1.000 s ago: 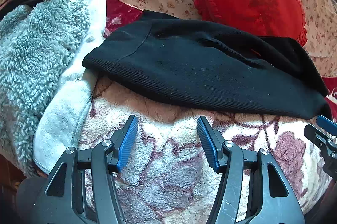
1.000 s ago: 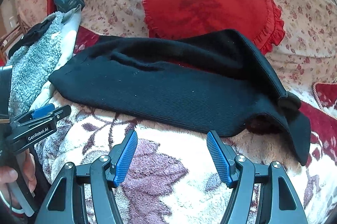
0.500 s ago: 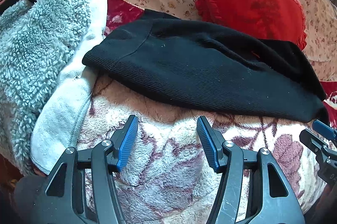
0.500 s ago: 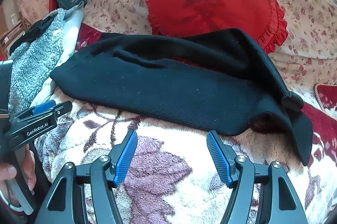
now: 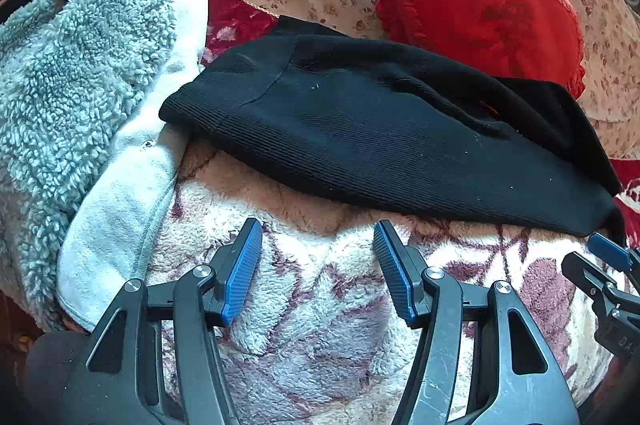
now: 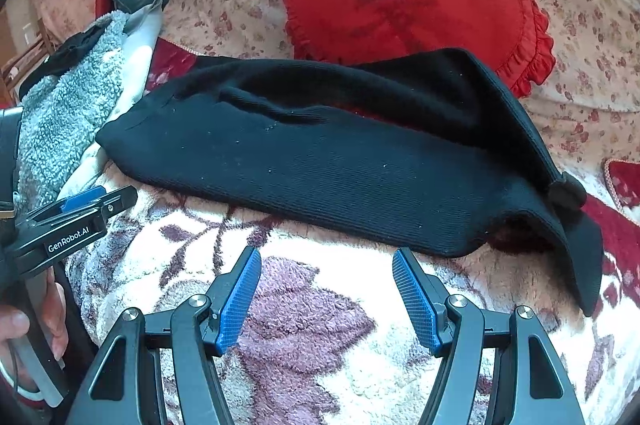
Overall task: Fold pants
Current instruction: 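Position both grippers open above the black knit pants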
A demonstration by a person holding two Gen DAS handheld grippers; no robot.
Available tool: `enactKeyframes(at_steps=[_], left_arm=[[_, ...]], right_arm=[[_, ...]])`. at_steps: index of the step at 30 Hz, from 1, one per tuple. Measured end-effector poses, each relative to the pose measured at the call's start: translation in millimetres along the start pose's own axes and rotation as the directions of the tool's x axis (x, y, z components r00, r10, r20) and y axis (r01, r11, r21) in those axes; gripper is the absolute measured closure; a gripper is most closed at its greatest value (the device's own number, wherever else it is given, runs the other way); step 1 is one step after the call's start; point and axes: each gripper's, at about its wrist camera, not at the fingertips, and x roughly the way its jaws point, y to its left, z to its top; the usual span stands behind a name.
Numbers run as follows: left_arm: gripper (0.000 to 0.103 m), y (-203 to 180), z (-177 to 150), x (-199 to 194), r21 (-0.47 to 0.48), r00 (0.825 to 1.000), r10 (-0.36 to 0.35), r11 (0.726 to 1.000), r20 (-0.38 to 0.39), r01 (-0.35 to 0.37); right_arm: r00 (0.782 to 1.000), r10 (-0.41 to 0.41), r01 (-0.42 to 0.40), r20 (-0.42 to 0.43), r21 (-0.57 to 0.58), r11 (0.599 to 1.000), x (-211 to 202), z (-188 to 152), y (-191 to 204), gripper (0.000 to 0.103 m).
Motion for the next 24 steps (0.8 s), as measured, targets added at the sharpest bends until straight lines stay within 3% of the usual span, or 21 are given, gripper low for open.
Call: enactKeyframes(at_steps=[13,24], left_arm=[[0.045,-6.7,-3.7,-5.7,0.029,1.000,0.006,1.000,0.025,-0.007],[0.045,4.1,-1.9,-5.2,-0.021,1.000,-0.007,1.000,0.007,0.007]], right_arm=[[1.000,-0.002,0.002,0.000,0.010,1.000,1.9,-1.1,-3.1,0.036],[1.000,0.009,-0.009,0.008,-0.010,1.000,6.3,1.4,0.6,0.036]])
